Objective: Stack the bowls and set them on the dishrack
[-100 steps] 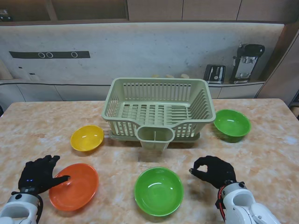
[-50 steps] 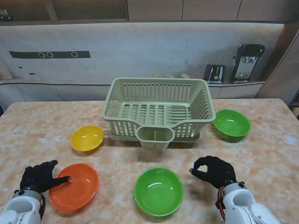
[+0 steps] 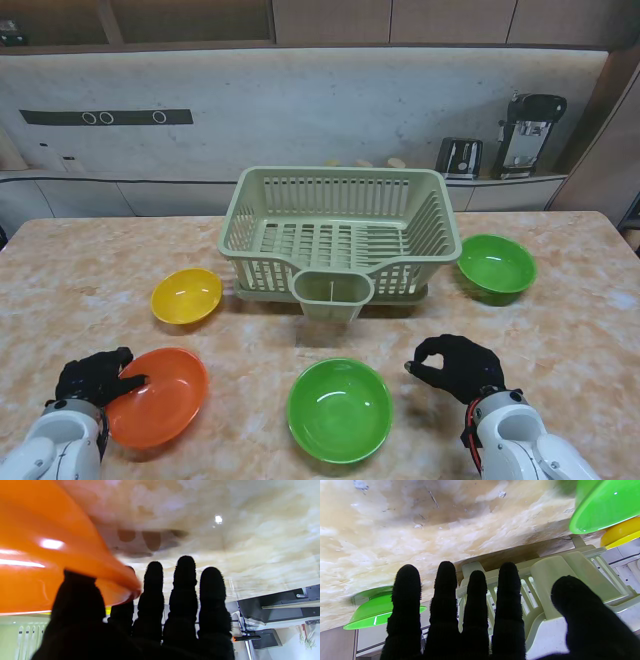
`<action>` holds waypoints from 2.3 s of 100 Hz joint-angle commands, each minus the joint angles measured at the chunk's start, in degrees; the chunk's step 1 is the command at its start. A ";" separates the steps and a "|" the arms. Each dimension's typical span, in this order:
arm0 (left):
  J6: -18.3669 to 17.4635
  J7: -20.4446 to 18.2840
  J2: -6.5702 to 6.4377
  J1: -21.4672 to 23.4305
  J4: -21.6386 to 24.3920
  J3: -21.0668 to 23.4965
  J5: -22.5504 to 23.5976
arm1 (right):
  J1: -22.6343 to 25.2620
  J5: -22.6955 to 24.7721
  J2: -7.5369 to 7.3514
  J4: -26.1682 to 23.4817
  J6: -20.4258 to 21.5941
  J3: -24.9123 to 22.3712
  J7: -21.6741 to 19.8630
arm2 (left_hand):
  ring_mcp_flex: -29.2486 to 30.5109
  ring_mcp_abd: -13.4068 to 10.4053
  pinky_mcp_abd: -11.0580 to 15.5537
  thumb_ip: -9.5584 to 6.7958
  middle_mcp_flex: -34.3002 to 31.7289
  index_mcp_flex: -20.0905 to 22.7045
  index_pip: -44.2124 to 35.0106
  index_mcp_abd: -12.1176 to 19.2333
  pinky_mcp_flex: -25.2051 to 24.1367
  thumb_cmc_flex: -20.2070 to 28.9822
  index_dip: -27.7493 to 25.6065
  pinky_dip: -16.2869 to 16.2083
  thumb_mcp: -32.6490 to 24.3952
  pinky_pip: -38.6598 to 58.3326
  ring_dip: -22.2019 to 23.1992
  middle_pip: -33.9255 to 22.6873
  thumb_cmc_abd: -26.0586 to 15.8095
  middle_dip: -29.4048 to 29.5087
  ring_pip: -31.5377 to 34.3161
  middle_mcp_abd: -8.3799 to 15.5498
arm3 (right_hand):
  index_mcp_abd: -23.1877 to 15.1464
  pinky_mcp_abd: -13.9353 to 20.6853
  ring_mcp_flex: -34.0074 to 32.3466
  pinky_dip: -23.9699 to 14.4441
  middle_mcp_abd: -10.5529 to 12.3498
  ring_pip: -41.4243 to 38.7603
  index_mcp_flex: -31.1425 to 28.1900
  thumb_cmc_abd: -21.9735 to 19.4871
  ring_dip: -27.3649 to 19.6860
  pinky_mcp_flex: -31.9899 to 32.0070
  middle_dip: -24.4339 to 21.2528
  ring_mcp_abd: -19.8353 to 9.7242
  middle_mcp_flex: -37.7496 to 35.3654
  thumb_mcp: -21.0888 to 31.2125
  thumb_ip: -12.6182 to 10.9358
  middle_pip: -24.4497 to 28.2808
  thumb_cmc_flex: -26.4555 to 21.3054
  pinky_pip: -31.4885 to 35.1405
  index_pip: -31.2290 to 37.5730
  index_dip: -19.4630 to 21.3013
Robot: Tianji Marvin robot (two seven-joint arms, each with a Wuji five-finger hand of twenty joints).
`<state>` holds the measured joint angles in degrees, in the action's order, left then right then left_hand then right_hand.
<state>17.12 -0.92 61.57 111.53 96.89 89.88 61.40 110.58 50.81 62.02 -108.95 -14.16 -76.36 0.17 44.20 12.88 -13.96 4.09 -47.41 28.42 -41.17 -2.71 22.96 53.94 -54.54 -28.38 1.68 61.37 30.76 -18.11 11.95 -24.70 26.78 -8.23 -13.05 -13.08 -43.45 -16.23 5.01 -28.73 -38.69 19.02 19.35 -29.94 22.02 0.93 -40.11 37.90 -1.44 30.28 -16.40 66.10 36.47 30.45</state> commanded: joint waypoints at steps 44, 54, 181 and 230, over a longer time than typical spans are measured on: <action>0.83 2.02 0.14 -3.68 -2.88 -2.51 -1.31 | 0.02 0.39 0.11 0.11 -0.20 0.47 -1.45 | 17.26 -5.56 7.71 2.24 -10.44 -4.78 -12.33 5.82 25.84 8.72 -1.50 8.90 -33.79 15.40 10.55 -4.07 9.22 -29.70 16.01 6.81 | -1.84 0.45 0.06 -0.92 1.80 0.56 -1.41 -0.22 0.58 0.44 0.80 -0.81 -0.81 0.51 0.17 0.24 -0.15 -0.22 1.68 -0.97; 0.78 3.17 0.35 -3.60 -2.68 -2.51 -1.92 | -0.02 0.43 0.09 0.13 -0.17 0.52 -1.50 | 19.23 -6.86 9.43 2.41 -9.49 -5.00 -12.67 5.74 29.98 10.98 -2.60 11.67 -33.01 18.85 14.68 -5.36 8.67 -34.30 18.90 6.89 | -1.89 0.50 0.02 -0.90 1.79 0.57 -1.42 -0.22 0.58 0.53 0.80 -0.78 -0.80 0.53 0.21 0.23 -0.12 -0.30 1.77 -1.00; -10.45 16.86 4.35 14.43 18.76 4.60 -12.96 | 0.45 1.12 0.09 0.08 0.18 0.08 -1.18 | 28.02 -22.21 29.63 -0.43 -8.12 -2.25 -11.56 2.89 38.14 14.75 0.43 4.32 -29.16 37.81 23.50 -9.11 5.94 -37.15 36.19 2.94 | -2.07 0.45 0.00 -0.92 1.90 0.67 -1.56 -0.03 0.57 0.54 0.86 -0.88 -0.97 0.72 0.45 0.18 -0.06 -0.35 2.30 -1.27; -16.50 14.55 4.54 10.41 20.61 -0.42 -23.31 | 0.30 1.09 0.06 0.23 0.26 0.12 -1.33 | 27.95 -22.49 29.86 -0.36 -7.68 -2.09 -11.03 2.91 38.15 15.39 0.04 3.79 -28.53 37.66 23.33 -10.24 5.06 -36.48 35.96 3.21 | -2.04 0.45 0.03 -0.90 1.93 0.69 -1.58 -0.11 0.57 0.55 0.86 -0.86 -0.98 0.71 0.44 0.15 -0.05 -0.38 2.28 -1.26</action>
<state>1.42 14.64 65.92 122.57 116.23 90.36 38.62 110.34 51.80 61.88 -108.78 -14.07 -76.38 -0.33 69.32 -5.16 4.56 8.48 -56.28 25.27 -50.88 -1.04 59.49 62.03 -54.34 -23.66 -22.99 94.63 54.29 -26.76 20.60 -61.85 62.01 -5.07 -13.71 -13.06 -43.45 -16.27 5.25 -28.66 -39.16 19.05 19.34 -29.82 22.02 0.85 -40.11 37.96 -1.44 30.25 -16.41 66.05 37.76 29.72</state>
